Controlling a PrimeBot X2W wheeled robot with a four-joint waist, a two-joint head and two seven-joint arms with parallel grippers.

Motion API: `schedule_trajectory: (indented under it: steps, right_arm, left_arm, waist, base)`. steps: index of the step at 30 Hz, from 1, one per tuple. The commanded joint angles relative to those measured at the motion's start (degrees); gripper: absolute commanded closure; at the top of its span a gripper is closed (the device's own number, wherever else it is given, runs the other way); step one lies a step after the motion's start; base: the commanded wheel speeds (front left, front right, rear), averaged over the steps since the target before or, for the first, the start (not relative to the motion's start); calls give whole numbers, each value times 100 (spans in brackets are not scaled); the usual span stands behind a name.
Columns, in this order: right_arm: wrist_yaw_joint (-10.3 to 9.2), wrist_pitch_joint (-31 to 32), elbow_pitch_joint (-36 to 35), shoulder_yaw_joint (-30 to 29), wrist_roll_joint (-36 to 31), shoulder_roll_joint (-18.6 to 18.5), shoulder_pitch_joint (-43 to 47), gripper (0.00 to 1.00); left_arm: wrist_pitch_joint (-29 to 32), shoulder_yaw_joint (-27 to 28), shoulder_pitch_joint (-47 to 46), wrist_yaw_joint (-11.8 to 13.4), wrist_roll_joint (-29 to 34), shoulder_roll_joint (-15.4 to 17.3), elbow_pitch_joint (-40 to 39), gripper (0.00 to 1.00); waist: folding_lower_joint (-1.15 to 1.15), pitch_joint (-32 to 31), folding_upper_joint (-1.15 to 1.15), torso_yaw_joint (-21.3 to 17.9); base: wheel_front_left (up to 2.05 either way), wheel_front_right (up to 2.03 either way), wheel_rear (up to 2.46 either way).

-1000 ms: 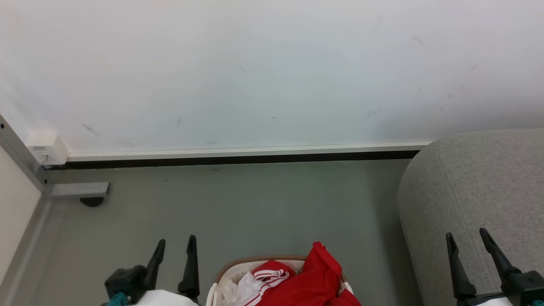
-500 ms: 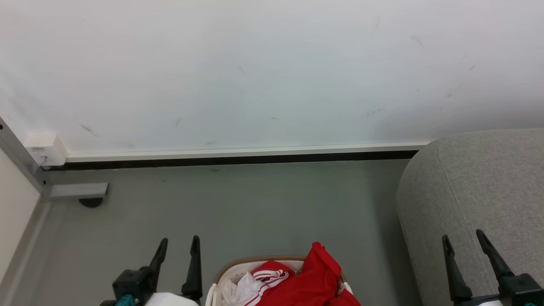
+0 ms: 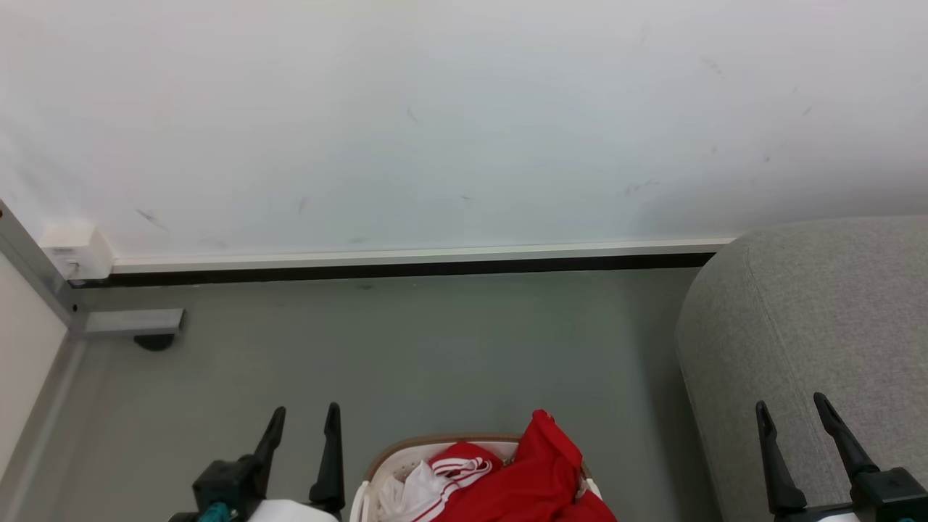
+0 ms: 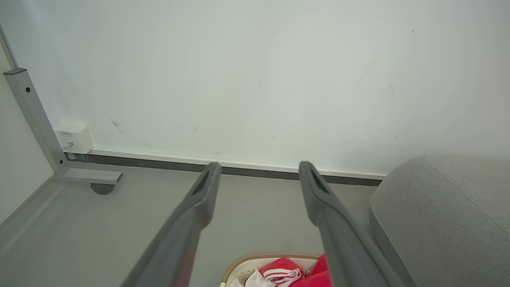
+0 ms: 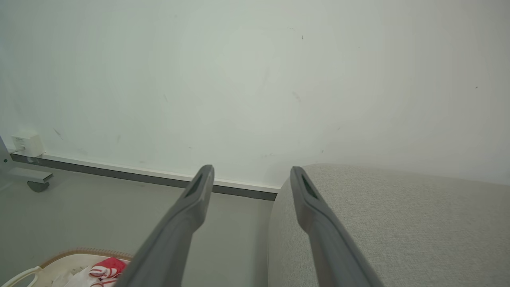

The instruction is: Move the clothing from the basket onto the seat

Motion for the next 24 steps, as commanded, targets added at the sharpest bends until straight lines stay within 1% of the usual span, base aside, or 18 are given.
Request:
schedule_trajectory:
  steps: [1,7,10,17,21,24]
  right_arm:
    - [-14,-19,2,-9,61,-16,55,0]
    - [-14,-19,-30,12,67,-12,-42,0]
    - [-14,-19,-105,13,86,23,-236,0]
    - [-14,-18,-382,-17,117,113,-803,0]
    - [-14,-19,-499,44,126,153,-1201,0]
    - [-14,-18,-564,79,148,194,-1539,0]
  left_arm:
    - [-6,12,-8,14,-23,43,0,0]
    - [-5,16,-53,-9,17,43,-13,0]
    - [-5,-10,-187,-39,70,42,-30,0]
    - [-5,-305,-899,-252,192,39,271,0]
    - [-4,-658,-1456,-426,330,40,781,0]
    - [14,-948,-1892,-534,432,41,1309,0]
  waist:
    - [0,6,0,0]
    - [0,123,0,-53]
    - [0,386,0,-143]
    - [0,1397,0,-342]
    - [0,2035,0,-499]
    - [0,2485,0,-646]
  base:
    - [0,0,0]
    - [0,0,0]
    - [0,0,0]
    - [0,0,0]
    - [0,0,0]
    - [0,0,0]
